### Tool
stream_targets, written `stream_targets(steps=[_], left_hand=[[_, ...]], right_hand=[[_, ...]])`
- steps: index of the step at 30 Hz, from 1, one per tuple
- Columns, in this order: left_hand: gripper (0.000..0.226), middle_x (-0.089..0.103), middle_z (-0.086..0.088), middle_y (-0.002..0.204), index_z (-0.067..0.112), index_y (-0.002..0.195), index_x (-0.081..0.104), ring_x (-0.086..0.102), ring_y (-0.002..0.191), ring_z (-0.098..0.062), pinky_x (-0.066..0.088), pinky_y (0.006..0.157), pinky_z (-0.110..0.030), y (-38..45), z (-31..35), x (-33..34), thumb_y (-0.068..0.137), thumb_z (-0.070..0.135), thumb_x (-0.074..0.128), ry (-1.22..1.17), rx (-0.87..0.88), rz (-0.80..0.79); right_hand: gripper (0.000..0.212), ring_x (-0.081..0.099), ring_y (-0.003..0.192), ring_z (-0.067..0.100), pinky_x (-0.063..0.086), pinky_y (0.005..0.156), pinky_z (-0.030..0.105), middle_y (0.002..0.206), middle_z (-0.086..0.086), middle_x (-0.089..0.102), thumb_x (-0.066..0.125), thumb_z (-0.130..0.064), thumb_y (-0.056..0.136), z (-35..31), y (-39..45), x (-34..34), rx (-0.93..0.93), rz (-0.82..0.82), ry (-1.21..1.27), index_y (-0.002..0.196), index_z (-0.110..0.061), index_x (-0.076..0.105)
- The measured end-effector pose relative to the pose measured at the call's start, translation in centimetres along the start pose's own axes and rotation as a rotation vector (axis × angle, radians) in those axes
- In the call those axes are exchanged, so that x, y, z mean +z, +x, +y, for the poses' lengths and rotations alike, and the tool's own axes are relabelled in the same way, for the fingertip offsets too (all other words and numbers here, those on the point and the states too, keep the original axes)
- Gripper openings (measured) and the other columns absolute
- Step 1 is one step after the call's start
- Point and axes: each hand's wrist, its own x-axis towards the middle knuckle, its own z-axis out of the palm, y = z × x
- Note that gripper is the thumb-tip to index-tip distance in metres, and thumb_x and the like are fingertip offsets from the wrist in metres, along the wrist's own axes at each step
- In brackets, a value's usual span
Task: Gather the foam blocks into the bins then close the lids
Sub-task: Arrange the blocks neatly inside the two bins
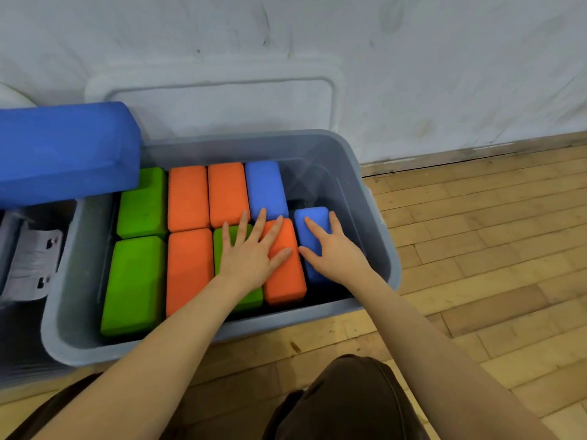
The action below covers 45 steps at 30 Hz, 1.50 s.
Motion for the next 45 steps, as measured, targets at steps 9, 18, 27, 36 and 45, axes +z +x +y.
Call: stream_targets(steps=[9, 18, 27, 36, 45], left_hand=[[0.064, -0.013, 0.008, 0.157, 0.044, 0.146, -0.008, -0.015, 0.144, -0.026, -0.01, 0.111, -0.053, 0.0, 0.0, 0.3, 0.091, 0.065, 0.018, -0.022, 0.005, 0.023], [0.059, -0.01, 0.008, 0.158, 0.043, 0.147, -0.004, -0.012, 0.144, -0.025, -0.005, 0.113, -0.052, 0.0, -0.4, -0.1, 0.094, 0.061, 0.016, -0.045, 0.03, 0.016], [0.056, 0.043, -0.013, 0.144, 0.015, 0.133, 0.051, 0.041, 0.129, -0.04, 0.034, 0.099, -0.051, -1.1, -8.9, -5.2, 0.087, 0.042, 0.033, -0.071, -0.122, 0.576], [0.062, 0.038, -0.014, 0.147, 0.018, 0.135, 0.05, 0.035, 0.129, -0.051, 0.031, 0.094, -0.064, -3.1, -22.3, -9.2, 0.078, 0.033, 0.069, 0.144, -0.357, 0.673], [0.05, 0.064, -0.013, 0.12, 0.019, 0.122, 0.063, 0.059, 0.1, -0.05, 0.046, 0.084, -0.055, -4.1, -26.5, -9.6, 0.074, 0.031, 0.075, 0.28, -0.335, 0.65]], right_hand=[[0.066, 0.057, 0.104, 0.032, 0.049, 0.082, 0.036, 0.157, 0.009, -0.009, 0.047, -0.045, 0.094, -0.1, -1.9, 0.1, -0.021, -0.033, 0.014, 0.15, -0.034, 0.013], [0.044, 0.049, 0.11, 0.033, 0.046, 0.082, 0.041, 0.149, 0.011, 0.021, 0.034, -0.047, 0.098, -1.0, -1.3, -0.3, 0.014, 0.096, -0.06, 0.14, -0.031, 0.034], [0.045, 0.044, 0.119, 0.033, 0.045, 0.091, 0.048, 0.147, 0.009, 0.032, 0.043, -0.036, 0.098, -10.2, 5.1, -0.6, -0.272, 0.406, 0.108, 0.141, -0.025, 0.041], [0.075, 0.033, 0.135, 0.037, 0.039, 0.102, 0.053, 0.152, 0.019, 0.02, 0.061, -0.047, 0.086, -24.7, 12.5, 0.3, -0.642, 0.317, 0.315, 0.147, -0.044, 0.018], [0.059, 0.044, 0.129, 0.028, 0.041, 0.102, 0.04, 0.15, 0.015, 0.03, 0.065, -0.029, 0.088, -28.1, 12.7, 2.2, -0.693, 0.352, 0.521, 0.142, -0.025, 0.041]])
